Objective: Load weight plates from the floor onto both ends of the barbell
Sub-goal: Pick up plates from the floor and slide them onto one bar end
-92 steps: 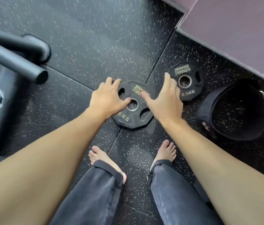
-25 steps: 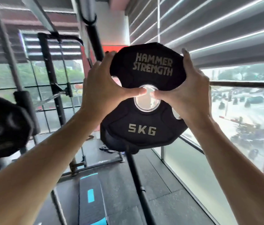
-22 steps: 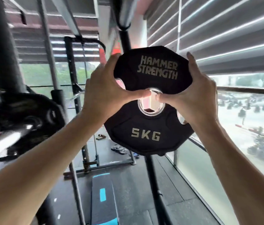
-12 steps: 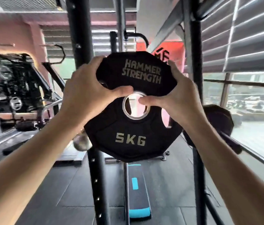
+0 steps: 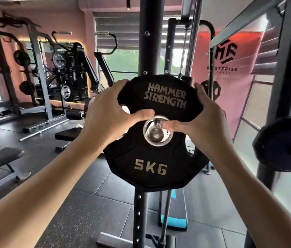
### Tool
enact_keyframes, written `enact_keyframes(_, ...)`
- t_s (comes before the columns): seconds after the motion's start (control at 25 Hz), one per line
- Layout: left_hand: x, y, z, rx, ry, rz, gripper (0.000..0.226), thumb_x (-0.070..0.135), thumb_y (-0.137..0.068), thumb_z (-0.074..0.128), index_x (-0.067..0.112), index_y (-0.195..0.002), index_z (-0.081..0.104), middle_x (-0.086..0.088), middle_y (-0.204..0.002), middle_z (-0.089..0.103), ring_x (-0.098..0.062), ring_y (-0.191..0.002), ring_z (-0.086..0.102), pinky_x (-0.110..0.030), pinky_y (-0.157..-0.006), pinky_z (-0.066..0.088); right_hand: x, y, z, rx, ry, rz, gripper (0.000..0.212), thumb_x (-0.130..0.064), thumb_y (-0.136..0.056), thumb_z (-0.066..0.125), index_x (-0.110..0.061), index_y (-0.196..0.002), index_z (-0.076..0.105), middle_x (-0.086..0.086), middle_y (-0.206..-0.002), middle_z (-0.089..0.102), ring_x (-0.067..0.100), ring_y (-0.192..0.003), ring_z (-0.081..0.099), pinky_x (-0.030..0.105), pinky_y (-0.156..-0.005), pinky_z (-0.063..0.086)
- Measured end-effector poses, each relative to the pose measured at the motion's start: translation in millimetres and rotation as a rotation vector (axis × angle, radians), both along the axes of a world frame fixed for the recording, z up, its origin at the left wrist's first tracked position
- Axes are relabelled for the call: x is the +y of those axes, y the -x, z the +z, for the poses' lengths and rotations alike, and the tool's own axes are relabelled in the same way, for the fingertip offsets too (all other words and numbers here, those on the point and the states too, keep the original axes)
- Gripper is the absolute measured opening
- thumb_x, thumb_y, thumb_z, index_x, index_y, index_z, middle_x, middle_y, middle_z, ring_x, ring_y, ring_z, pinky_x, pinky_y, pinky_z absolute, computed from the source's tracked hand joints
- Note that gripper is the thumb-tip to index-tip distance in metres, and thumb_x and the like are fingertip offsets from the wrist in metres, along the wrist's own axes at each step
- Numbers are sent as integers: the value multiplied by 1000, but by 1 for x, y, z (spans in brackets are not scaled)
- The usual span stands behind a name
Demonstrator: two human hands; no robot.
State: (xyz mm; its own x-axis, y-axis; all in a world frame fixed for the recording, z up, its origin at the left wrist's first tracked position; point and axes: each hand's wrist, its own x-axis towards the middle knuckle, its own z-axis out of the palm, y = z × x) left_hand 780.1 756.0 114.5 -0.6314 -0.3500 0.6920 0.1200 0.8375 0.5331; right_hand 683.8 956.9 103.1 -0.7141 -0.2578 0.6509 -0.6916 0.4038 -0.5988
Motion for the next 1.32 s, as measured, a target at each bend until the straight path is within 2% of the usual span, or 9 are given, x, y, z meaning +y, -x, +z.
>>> enact_keyframes(0.16,-6,12,-14,-22,3,-1,97,74,-64,75,35,-147,41,11,-134,60,-13,-124,56,-43,-108,44,-1,-1,-15,-29,34,-25,126,-50,-56,91,-41,-158,18,-7,-128,51,5,-113,46,25,-94,37)
enact_keyframes(0.32,-13,18,-17,-9,-4,-80,95,77,-61,70,41,-144,40,13,-133,57,-13,-120,58,-46,-103,49,-3,-3,-22,21,30,-72,119,-46,-64,89,-46,-156,14,-6,-122,45,10,-114,46,28,-94,37)
enact_keyframes(0.44,-19,17,-20,-12,-50,-180,87,63,-67,75,48,-143,35,16,-137,51,-9,-126,51,-47,-105,48,-5,-9,-28,113,38,-91,113,-39,-69,87,-45,-156,16,-6,-120,43,20,-118,50,36,-98,44)
enact_keyframes(0.56,-24,25,-17,-47,14,-240,93,34,-76,83,44,-150,29,14,-138,44,-6,-123,44,-43,-109,42,-7,-4,-32,201,42,-67,106,-22,-76,85,-40,-157,18,-8,-122,42,22,-115,50,33,-96,45)
enact_keyframes(0.68,-22,43,-15,-52,136,-200,104,27,-74,84,29,-157,21,0,-142,41,-5,-122,38,-26,-107,28,-10,19,-32,255,-12,-56,106,-8,-79,81,-32,-160,18,0,-134,41,23,-122,45,31,-96,43)
enact_keyframes(0.84,-19,68,-16,-11,513,-73,123,26,-68,88,22,-161,7,-11,-154,25,-29,-140,30,-42,-113,16,-23,42,-31,312,-96,-149,112,-8,-78,81,-23,-161,8,4,-158,23,26,-142,30,45,-102,41)
enact_keyframes(0.96,-21,81,-16,-84,624,-27,145,26,-57,95,25,-160,-6,-10,-160,9,-32,-146,17,-52,-117,0,-31,55,-35,412,-160,-226,112,-6,-78,80,-20,-160,5,-3,-165,6,24,-152,11,60,-106,36)
enact_keyframes(1.08,-27,95,-17,-93,667,-17,154,28,-49,98,22,-160,-8,-11,-156,11,-31,-143,19,-69,-117,16,-31,71,-34,419,-222,-193,118,-13,-75,84,-19,-160,3,-8,-162,3,20,-150,8,55,-106,31)
enact_keyframes(1.32,-35,136,-19,-47,596,-65,146,27,-50,96,15,-161,1,-15,-153,22,-35,-143,27,-60,-119,23,-40,106,-26,393,-331,-247,141,-31,-56,95,-19,-161,1,-5,-160,2,22,-148,9,56,-107,32)
